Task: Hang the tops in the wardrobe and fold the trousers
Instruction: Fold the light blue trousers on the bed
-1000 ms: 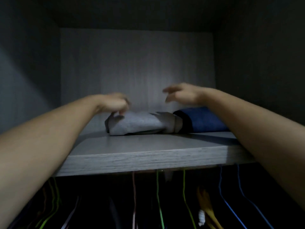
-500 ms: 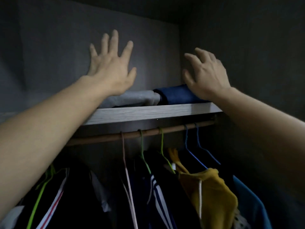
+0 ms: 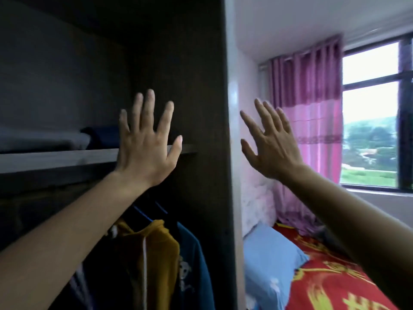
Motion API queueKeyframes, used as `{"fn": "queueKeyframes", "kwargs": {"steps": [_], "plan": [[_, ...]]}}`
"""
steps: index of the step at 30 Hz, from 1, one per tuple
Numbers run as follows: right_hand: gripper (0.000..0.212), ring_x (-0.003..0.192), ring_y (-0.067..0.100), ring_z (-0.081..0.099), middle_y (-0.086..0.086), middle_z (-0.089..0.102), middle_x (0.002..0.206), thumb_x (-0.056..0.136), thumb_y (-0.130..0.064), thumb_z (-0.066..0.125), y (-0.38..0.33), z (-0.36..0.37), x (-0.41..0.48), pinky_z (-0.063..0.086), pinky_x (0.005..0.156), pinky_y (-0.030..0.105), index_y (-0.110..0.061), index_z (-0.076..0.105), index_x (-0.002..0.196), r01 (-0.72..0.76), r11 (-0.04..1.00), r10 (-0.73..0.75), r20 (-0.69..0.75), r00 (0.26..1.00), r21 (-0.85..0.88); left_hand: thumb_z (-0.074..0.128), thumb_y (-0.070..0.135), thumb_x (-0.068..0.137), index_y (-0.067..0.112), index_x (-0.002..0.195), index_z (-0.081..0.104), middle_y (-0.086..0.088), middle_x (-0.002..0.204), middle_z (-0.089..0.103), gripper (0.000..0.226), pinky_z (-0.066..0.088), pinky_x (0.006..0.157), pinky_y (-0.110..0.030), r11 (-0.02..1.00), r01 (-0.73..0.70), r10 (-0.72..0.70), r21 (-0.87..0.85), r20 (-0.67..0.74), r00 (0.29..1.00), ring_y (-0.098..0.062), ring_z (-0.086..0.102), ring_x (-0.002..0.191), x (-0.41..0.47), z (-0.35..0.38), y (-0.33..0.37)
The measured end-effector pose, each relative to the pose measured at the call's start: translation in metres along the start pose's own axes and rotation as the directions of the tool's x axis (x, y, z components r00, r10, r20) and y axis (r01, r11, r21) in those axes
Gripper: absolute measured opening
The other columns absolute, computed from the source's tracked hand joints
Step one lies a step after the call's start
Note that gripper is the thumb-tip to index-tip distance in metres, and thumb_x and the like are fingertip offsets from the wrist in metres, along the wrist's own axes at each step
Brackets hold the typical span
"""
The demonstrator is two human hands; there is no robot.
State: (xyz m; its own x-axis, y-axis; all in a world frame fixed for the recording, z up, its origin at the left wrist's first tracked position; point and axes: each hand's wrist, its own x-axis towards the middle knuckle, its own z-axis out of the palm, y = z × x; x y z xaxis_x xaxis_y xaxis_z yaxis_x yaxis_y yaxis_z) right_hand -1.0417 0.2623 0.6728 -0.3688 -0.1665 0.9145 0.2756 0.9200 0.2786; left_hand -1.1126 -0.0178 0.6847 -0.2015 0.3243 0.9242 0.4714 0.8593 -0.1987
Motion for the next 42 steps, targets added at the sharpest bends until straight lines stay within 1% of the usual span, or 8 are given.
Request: {"fn": "queueKeyframes", "kwargs": {"steps": [6,11,15,17,22,31,37,42], "plan": [[0.067,0.151,0.035,0.015,0.021,0.015,0.163,0.097,-0.048,0.039,0.167,-0.047,-0.096,0.017,0.121,0.053,-0.019,0.026,0.156,-0.111,0.982,0.133,0.141,0.981,-0.151,0.036,0.049,0.088,0.014,0.151,0.029,-0.024,0.159,0.013,0.072,0.014,0.113,-0.063,0.981,-0.084,0.082,-0.176,-0.020,0.996,-0.038,0.008,0.147,0.039,0.026,0.183],[0.068,0.151,0.035,0.012,0.021,0.013,0.163,0.098,-0.048,0.038,0.323,-0.100,-0.179,0.014,0.122,0.054,-0.019,0.022,0.157,-0.131,0.941,0.209,0.230,0.951,-0.313,0.029,0.053,0.089,0.016,0.152,0.027,-0.022,0.160,0.012,0.073,0.015,0.113,-0.063,0.952,-0.137,0.139,-0.275,-0.014,0.990,-0.038,0.009,0.147,0.069,0.041,0.363],[0.068,0.152,0.034,0.009,0.019,0.010,0.164,0.098,-0.049,0.032,0.422,-0.140,-0.242,0.011,0.122,0.053,-0.020,0.016,0.158,-0.148,0.881,0.296,0.279,0.914,-0.450,0.036,0.048,0.093,0.014,0.152,0.026,-0.023,0.159,0.012,0.068,0.016,0.111,-0.066,0.922,-0.167,0.185,-0.349,0.020,0.983,-0.040,0.010,0.146,0.082,0.049,0.493],[0.068,0.152,0.033,0.010,0.018,0.010,0.164,0.099,-0.048,0.035,0.463,-0.156,-0.271,0.009,0.123,0.052,-0.020,0.017,0.158,-0.164,0.849,0.344,0.289,0.893,-0.503,0.041,0.047,0.095,0.015,0.153,0.024,-0.022,0.160,0.009,0.069,0.014,0.112,-0.066,0.906,-0.183,0.215,-0.380,0.042,0.976,-0.040,0.008,0.146,0.085,0.055,0.550],[0.070,0.150,0.035,0.016,0.018,0.017,0.163,0.096,-0.048,0.039,0.546,-0.185,-0.336,0.013,0.121,0.054,-0.020,0.019,0.157,-0.188,0.776,0.446,0.312,0.839,-0.603,0.038,0.053,0.093,0.018,0.154,0.017,-0.019,0.161,0.004,0.073,0.011,0.114,-0.063,0.856,-0.211,0.280,-0.471,0.080,0.957,-0.038,0.004,0.147,0.087,0.065,0.672],[0.071,0.151,0.035,0.012,0.018,0.014,0.163,0.096,-0.046,0.040,0.656,-0.195,-0.422,0.011,0.121,0.054,-0.020,0.016,0.157,-0.220,0.657,0.607,0.333,0.722,-0.722,0.029,0.057,0.096,0.023,0.156,0.007,-0.013,0.163,-0.007,0.073,0.004,0.115,-0.063,0.719,-0.300,0.385,-0.627,0.001,0.923,-0.034,-0.007,0.149,0.084,0.092,0.854],[0.068,0.151,0.034,0.013,0.018,0.016,0.163,0.097,-0.043,0.041,0.741,-0.164,-0.459,0.010,0.121,0.053,-0.019,0.019,0.157,-0.214,0.617,0.645,0.331,0.689,-0.757,0.031,0.055,0.096,0.020,0.155,0.014,-0.016,0.162,0.004,0.071,0.008,0.115,-0.062,0.638,-0.351,0.435,-0.686,-0.056,0.899,-0.036,0.001,0.149,0.081,0.147,0.970],[0.067,0.150,0.034,0.015,0.018,0.018,0.162,0.096,-0.040,0.041,0.827,-0.117,-0.474,0.012,0.121,0.053,-0.018,0.020,0.156,-0.204,0.598,0.677,0.352,0.646,-0.775,0.027,0.055,0.096,0.020,0.156,0.010,-0.015,0.163,0.001,0.071,0.011,0.116,-0.061,0.610,-0.374,0.504,-0.698,-0.022,0.864,-0.035,0.000,0.149,0.096,0.203,1.074]]}}
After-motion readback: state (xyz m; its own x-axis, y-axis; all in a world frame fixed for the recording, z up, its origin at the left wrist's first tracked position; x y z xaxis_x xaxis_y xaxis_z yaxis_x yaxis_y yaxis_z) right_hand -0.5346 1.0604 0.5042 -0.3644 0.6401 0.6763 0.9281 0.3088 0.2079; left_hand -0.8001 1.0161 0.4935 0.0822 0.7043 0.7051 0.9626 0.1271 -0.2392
